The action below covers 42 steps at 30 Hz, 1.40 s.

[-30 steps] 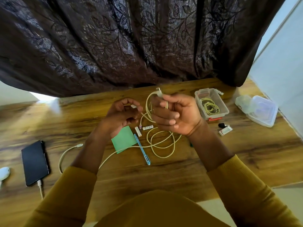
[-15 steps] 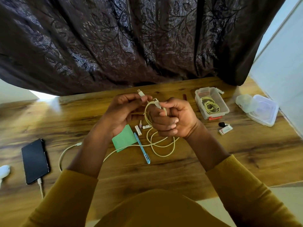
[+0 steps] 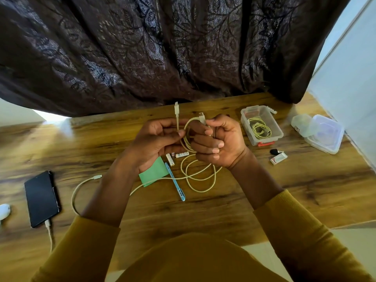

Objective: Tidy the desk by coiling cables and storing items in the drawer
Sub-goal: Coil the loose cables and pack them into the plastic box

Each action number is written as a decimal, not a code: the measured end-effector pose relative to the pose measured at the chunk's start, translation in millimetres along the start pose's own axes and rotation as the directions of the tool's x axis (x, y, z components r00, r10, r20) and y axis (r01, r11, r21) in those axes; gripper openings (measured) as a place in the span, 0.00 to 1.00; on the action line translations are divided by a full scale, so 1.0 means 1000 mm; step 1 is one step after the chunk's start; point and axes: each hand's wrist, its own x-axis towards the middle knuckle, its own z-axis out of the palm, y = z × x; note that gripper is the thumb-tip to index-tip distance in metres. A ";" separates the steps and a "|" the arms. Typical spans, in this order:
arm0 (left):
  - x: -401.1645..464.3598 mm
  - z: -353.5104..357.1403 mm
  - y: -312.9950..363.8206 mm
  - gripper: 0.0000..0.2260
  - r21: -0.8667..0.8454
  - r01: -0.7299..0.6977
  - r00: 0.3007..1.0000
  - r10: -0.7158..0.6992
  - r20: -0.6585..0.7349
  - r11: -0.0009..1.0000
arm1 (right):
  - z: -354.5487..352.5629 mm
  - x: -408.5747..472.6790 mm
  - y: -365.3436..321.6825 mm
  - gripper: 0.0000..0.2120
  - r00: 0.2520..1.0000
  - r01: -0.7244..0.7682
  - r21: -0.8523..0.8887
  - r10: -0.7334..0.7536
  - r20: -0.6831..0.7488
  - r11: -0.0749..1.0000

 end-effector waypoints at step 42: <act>0.001 0.016 -0.012 0.09 0.025 -0.051 0.896 0.056 -0.441 0.998 | 0.006 0.016 -0.003 0.23 0.645 0.011 -0.321 -0.252 -0.722 0.947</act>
